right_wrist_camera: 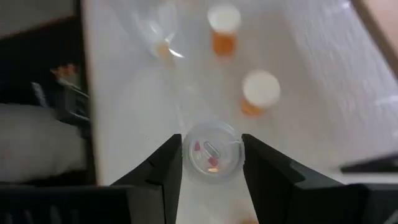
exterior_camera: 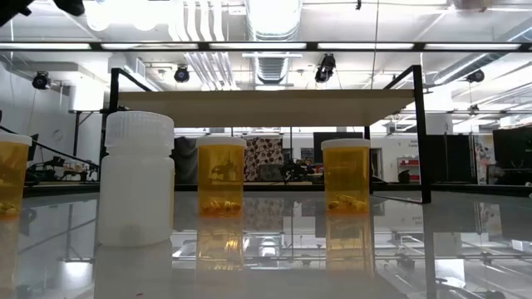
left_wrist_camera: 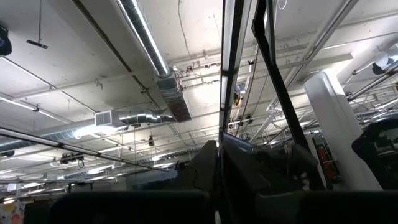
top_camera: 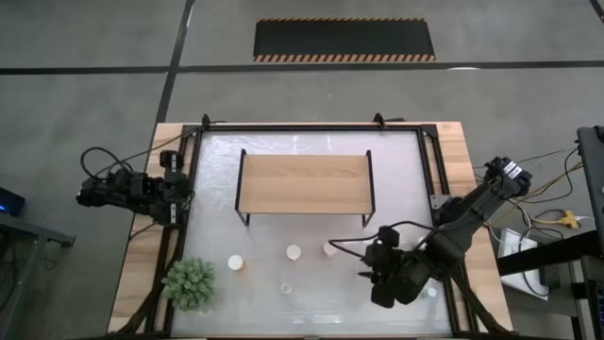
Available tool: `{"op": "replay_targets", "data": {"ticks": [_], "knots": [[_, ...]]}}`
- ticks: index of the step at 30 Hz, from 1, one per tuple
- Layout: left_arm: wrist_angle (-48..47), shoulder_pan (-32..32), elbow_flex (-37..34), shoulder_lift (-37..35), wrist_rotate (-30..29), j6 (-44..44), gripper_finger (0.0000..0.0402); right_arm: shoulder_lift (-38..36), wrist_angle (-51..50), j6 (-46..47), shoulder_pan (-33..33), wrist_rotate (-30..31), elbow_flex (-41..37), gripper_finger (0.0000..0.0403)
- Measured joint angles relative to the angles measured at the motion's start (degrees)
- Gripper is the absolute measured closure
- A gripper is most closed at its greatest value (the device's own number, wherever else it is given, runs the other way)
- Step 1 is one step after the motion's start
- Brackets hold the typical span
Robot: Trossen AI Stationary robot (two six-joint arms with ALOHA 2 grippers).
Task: Pick and place medicine bottles onto shelf by color
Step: Put the left transparent pill bottle on the shelf
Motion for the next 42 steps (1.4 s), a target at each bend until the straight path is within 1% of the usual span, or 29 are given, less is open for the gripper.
{"op": "replay_targets", "data": {"ticks": [6, 11, 20, 23, 28, 32, 34, 38, 42], "knots": [[-1.8, 0.0, 0.0, 0.0, 0.0, 0.0, 0.0396, 0.7, 0.0, -7.0, -3.6, 2.7, 7.2, 0.0268], [-2.1, 0.0, 0.0, 0.0, 0.0, 0.0, 0.0396, 0.7, -0.1, -12.4, -10.3, 2.9, 10.3, 0.0268], [-11.0, 0.0, -0.1, 0.0, 0.0, -0.2, 0.0396, 1.8, 0.0, -24.0, -27.3, -4.5, 13.8, 0.0268], [-11.1, 0.0, -0.1, 0.0, 0.0, -0.5, 0.0396, 2.5, 0.1, -27.7, -32.8, -6.0, 15.0, 0.0268], [-11.1, 0.0, -0.1, 0.0, 0.0, -1.3, 0.0396, 4.9, 0.1, -34.8, -39.5, -8.0, 17.5, 0.0268], [-10.3, 0.0, -0.2, 0.0, 0.0, -1.6, 0.0396, 9.0, 0.4, -39.8, -43.3, -8.0, 20.7, 0.0268], [-8.5, 0.0, -0.2, -0.1, 0.0, -1.5, 0.0396, 11.9, 0.4, -42.5, -44.7, -9.4, 22.9, 0.0268], [-2.4, 0.0, 0.0, -0.2, 0.0, -1.1, 0.0396, 18.1, 0.1, -46.6, -46.8, -12.9, 29.2, 0.0268], [-1.5, 0.0, 0.0, -0.4, 0.0, -1.2, 0.0396, 23.5, -0.3, -49.3, -47.7, -13.6, 36.2, 0.0268]]}}
